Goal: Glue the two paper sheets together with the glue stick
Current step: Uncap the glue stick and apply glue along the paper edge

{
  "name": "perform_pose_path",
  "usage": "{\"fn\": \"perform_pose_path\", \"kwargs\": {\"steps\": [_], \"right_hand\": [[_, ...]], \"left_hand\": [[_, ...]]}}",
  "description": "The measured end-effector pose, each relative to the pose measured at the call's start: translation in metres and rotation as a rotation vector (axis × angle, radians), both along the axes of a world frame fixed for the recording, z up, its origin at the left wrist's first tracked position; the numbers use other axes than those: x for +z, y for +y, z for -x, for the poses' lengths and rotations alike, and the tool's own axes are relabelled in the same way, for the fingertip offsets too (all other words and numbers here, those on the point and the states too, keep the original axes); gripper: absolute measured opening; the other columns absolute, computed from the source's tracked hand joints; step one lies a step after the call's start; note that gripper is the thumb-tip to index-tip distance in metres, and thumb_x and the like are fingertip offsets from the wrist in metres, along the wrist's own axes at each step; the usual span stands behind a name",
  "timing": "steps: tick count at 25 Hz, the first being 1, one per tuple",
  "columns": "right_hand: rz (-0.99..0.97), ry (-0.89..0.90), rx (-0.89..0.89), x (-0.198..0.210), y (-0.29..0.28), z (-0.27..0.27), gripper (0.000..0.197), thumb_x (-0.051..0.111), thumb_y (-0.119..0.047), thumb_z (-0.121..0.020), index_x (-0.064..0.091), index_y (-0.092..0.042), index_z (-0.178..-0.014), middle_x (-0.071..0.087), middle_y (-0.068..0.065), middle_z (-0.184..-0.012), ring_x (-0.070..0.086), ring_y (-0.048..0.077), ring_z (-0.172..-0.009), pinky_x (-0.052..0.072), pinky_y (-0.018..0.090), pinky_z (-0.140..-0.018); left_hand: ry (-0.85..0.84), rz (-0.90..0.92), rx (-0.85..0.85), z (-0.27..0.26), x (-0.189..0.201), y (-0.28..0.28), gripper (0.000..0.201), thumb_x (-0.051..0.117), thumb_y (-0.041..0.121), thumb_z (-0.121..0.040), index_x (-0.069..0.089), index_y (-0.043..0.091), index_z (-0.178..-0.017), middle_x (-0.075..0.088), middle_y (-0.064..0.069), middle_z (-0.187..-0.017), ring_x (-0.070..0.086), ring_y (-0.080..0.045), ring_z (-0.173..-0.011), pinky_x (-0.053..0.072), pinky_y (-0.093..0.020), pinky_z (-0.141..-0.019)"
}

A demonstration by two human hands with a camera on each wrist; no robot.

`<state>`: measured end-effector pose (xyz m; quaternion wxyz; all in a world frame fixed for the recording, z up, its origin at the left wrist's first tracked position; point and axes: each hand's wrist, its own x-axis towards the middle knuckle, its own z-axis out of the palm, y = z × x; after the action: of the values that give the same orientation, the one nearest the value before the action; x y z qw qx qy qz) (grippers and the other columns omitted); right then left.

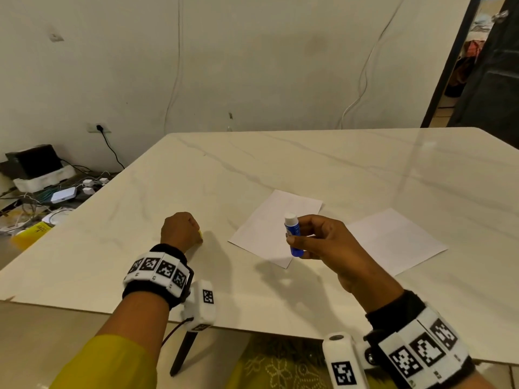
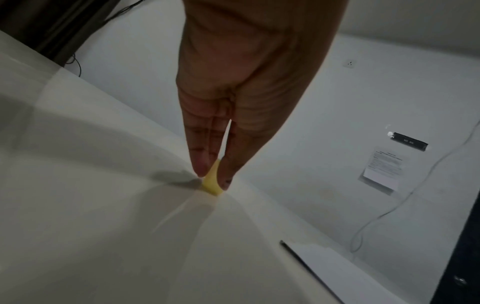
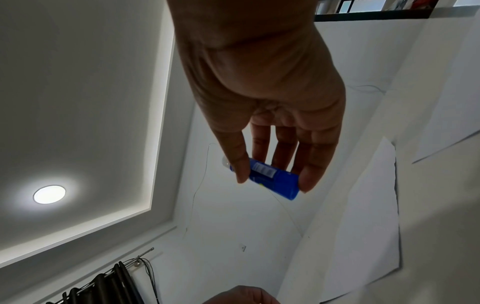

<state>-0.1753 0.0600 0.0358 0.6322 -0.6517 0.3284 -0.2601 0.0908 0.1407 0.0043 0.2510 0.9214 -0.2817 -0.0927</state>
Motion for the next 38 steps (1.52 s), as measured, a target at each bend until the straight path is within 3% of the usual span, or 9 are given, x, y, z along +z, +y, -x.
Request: {"fn": "perform_pose_path", "kwargs": {"steps": [2,6,9,14,20,23,29,34,38], "right_hand": [[0.003,0.007,0.002,0.0,0.001,-0.001,0.022,0.069,-0.007,-0.079,0.064,-0.018,-0.098,0.066,0.0,-0.088,0.062,0.015,-0.079,0.054,0.026,-0.072],[-0.004,0.005,-0.002,0.002,0.003,-0.003,0.022,0.068,-0.008,-0.08,0.064,-0.018,-0.099,0.066,0.003,-0.092,0.062,0.018,-0.082,0.054,0.025,-0.071],[-0.014,-0.021,-0.029,0.005,0.006,0.0,0.028,0.063,-0.014,-0.085,0.062,-0.014,-0.113,0.066,0.011,-0.105,0.062,0.022,-0.091,0.055,0.027,-0.073],[-0.086,-0.075,-0.017,0.006,0.012,0.001,0.039,0.058,-0.009,-0.088,0.054,-0.015,-0.126,0.064,0.008,-0.113,0.064,0.022,-0.094,0.056,0.025,-0.074],[-0.018,-0.128,-0.117,-0.001,0.02,0.01,0.045,0.073,-0.003,-0.074,0.05,-0.028,-0.104,0.071,0.003,-0.1,0.069,0.019,-0.087,0.058,0.03,-0.082],[-0.027,-0.143,-0.166,-0.002,0.019,0.016,0.051,0.079,-0.01,-0.069,0.048,-0.029,-0.106,0.066,-0.007,-0.094,0.065,0.011,-0.085,0.053,0.019,-0.07],[-0.112,-0.198,-0.165,-0.002,0.014,0.023,0.055,0.075,-0.005,-0.073,0.047,-0.016,-0.119,0.068,0.004,-0.074,0.068,0.02,-0.073,0.058,0.032,-0.077],[-0.349,-0.297,0.049,0.013,0.003,0.034,0.044,0.058,-0.005,-0.086,0.043,-0.015,-0.126,0.075,0.011,-0.081,0.073,0.024,-0.072,0.058,0.026,-0.058],[-0.548,-0.408,0.073,0.014,0.001,0.029,0.042,0.053,-0.006,-0.089,0.044,-0.012,-0.13,0.07,0.017,-0.096,0.073,0.024,-0.07,0.061,0.03,-0.065]], "left_hand": [[-0.063,-0.123,-0.064,0.001,0.003,-0.002,0.016,0.072,-0.001,-0.07,0.06,0.007,-0.078,0.064,-0.018,-0.112,0.057,-0.034,-0.106,0.046,-0.038,-0.086],[-0.092,-0.332,-0.131,0.008,0.015,-0.003,0.056,0.078,0.023,-0.069,0.053,0.005,-0.116,0.053,-0.017,-0.122,0.053,-0.034,-0.112,0.044,-0.038,-0.088],[-0.173,-0.093,-0.205,0.03,0.041,0.0,0.059,0.073,0.034,-0.075,0.047,0.013,-0.124,0.048,-0.012,-0.123,0.054,-0.033,-0.107,0.043,-0.036,-0.085],[0.27,0.204,-0.645,0.107,0.089,0.0,0.035,0.069,0.027,-0.079,0.06,0.025,-0.113,0.062,0.007,-0.103,0.06,-0.013,-0.089,0.047,-0.019,-0.071],[0.402,0.468,-0.422,0.151,0.073,-0.011,0.015,0.079,0.02,-0.068,0.065,0.015,-0.069,0.065,-0.003,-0.067,0.062,-0.015,-0.063,0.053,-0.024,-0.057],[0.41,0.534,-0.386,0.159,0.07,-0.015,0.019,0.079,0.023,-0.069,0.068,0.009,-0.077,0.067,-0.005,-0.069,0.064,-0.02,-0.068,0.056,-0.029,-0.062],[0.292,0.52,-0.418,0.166,0.075,-0.022,0.025,0.079,0.027,-0.068,0.072,0.006,-0.08,0.069,-0.01,-0.071,0.065,-0.026,-0.071,0.058,-0.044,-0.076],[0.394,0.522,-0.443,0.166,0.082,-0.024,0.024,0.071,0.023,-0.076,0.069,0.0,-0.082,0.068,-0.018,-0.079,0.064,-0.026,-0.075,0.055,-0.039,-0.076],[0.383,0.554,-0.413,0.166,0.083,-0.027,0.029,0.071,0.025,-0.076,0.07,-0.001,-0.089,0.07,-0.019,-0.084,0.066,-0.027,-0.078,0.055,-0.036,-0.075]]}}
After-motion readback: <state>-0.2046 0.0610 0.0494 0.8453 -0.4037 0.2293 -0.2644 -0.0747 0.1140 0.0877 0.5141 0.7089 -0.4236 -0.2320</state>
